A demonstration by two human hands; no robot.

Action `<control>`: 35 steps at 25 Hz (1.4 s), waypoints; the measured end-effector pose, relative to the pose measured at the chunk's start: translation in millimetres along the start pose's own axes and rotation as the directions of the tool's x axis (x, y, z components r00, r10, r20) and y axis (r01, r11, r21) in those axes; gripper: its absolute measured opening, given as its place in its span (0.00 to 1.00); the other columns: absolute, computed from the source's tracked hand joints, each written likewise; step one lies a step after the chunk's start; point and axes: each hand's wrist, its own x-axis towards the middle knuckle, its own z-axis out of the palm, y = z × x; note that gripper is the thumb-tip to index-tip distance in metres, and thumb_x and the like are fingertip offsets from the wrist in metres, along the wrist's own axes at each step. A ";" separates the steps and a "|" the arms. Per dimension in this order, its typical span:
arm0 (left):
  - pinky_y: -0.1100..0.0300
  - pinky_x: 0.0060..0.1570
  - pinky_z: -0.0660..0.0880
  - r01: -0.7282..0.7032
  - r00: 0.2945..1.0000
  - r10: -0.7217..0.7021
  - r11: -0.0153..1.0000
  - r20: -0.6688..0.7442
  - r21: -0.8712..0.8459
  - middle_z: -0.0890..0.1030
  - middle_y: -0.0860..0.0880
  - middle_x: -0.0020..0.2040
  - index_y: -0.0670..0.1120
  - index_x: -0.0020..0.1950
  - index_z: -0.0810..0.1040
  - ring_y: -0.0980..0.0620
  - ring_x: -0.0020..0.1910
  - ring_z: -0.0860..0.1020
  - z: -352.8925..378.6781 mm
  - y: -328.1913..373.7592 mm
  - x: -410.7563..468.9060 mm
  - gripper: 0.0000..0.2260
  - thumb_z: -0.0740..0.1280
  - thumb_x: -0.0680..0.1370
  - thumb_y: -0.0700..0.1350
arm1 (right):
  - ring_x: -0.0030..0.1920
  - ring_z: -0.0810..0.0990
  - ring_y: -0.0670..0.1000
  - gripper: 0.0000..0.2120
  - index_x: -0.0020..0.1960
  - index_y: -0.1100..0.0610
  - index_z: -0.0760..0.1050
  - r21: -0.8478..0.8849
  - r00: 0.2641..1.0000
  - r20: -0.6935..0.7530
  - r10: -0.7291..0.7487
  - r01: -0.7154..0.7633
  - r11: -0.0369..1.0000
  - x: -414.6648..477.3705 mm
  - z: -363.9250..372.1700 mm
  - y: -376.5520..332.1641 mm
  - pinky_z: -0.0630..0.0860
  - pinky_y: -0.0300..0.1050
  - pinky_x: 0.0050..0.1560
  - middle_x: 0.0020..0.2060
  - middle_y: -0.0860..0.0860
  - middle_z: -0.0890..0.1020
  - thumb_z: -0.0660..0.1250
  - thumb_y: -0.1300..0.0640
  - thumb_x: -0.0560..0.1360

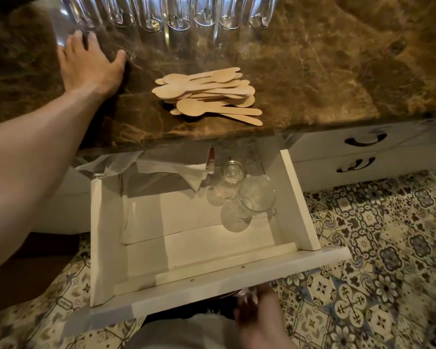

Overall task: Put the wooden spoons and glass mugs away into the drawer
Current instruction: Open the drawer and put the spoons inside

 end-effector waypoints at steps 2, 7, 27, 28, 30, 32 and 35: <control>0.48 0.74 0.49 0.016 1.000 -0.016 1.000 -0.006 -0.005 0.57 0.40 0.76 0.41 0.76 0.56 0.41 0.75 0.53 -0.7 0.6 -0.1 0.32 0.53 0.79 0.60 | 0.34 0.69 0.50 0.12 0.37 0.55 0.69 -0.039 0.932 -0.081 -0.353 0.351 0.935 -24.3 -13.2 -26.1 0.67 0.42 0.33 0.36 0.55 0.72 0.60 0.63 0.78; 0.48 0.74 0.50 0.030 1.000 -0.030 0.999 -0.010 0.012 0.57 0.40 0.76 0.41 0.76 0.56 0.41 0.75 0.53 1.0 2.5 1.4 0.32 0.53 0.79 0.61 | 0.48 0.77 0.43 0.11 0.49 0.43 0.73 -0.081 -0.044 0.731 -0.681 0.985 -0.151 -115.7 10.2 -113.5 0.74 0.32 0.51 0.46 0.39 0.77 0.68 0.56 0.71; 0.50 0.75 0.47 0.032 0.998 -0.029 0.998 -0.055 0.054 0.57 0.41 0.76 0.42 0.76 0.57 0.44 0.76 0.53 17.7 -6.1 14.3 0.33 0.52 0.78 0.63 | 0.62 0.71 0.58 0.40 0.72 0.52 0.62 0.073 0.331 0.923 0.196 0.350 -0.934 -111.4 323.3 -165.7 0.73 0.57 0.60 0.64 0.53 0.69 0.77 0.51 0.65; 0.50 0.75 0.47 0.034 0.998 -0.031 0.998 -0.058 0.054 0.57 0.41 0.76 0.42 0.76 0.57 0.44 0.76 0.53 17.8 -6.2 14.4 0.33 0.52 0.77 0.63 | 0.59 0.72 0.57 0.38 0.70 0.54 0.63 0.070 0.317 0.931 0.180 0.329 -0.942 -109.9 320.9 -163.1 0.74 0.57 0.58 0.62 0.54 0.71 0.77 0.51 0.66; 0.49 0.75 0.47 0.035 0.998 -0.032 0.998 -0.057 0.052 0.57 0.41 0.76 0.42 0.76 0.57 0.44 0.76 0.53 17.1 -6.5 15.2 0.33 0.52 0.77 0.63 | 0.54 0.75 0.58 0.33 0.67 0.57 0.65 0.048 0.266 0.955 0.131 0.298 -0.953 -105.4 315.3 -157.6 0.75 0.54 0.52 0.57 0.56 0.75 0.75 0.52 0.67; 0.49 0.75 0.47 0.032 0.998 -0.029 0.998 -0.051 0.047 0.57 0.41 0.76 0.42 0.76 0.57 0.44 0.76 0.53 16.1 -7.2 15.6 0.34 0.52 0.77 0.63 | 0.48 0.76 0.57 0.23 0.62 0.59 0.70 0.022 0.187 0.979 0.083 0.305 -0.952 -101.9 309.7 -153.6 0.75 0.50 0.45 0.52 0.57 0.77 0.72 0.55 0.69; 0.49 0.75 0.47 0.028 0.999 -0.026 0.999 -0.045 0.042 0.57 0.41 0.76 0.42 0.76 0.57 0.44 0.76 0.53 15.8 -7.6 15.5 0.34 0.52 0.77 0.63 | 0.42 0.75 0.56 0.13 0.53 0.59 0.75 -0.017 0.123 0.992 0.025 0.332 -0.943 -100.3 305.3 -153.2 0.71 0.47 0.40 0.47 0.57 0.78 0.70 0.56 0.71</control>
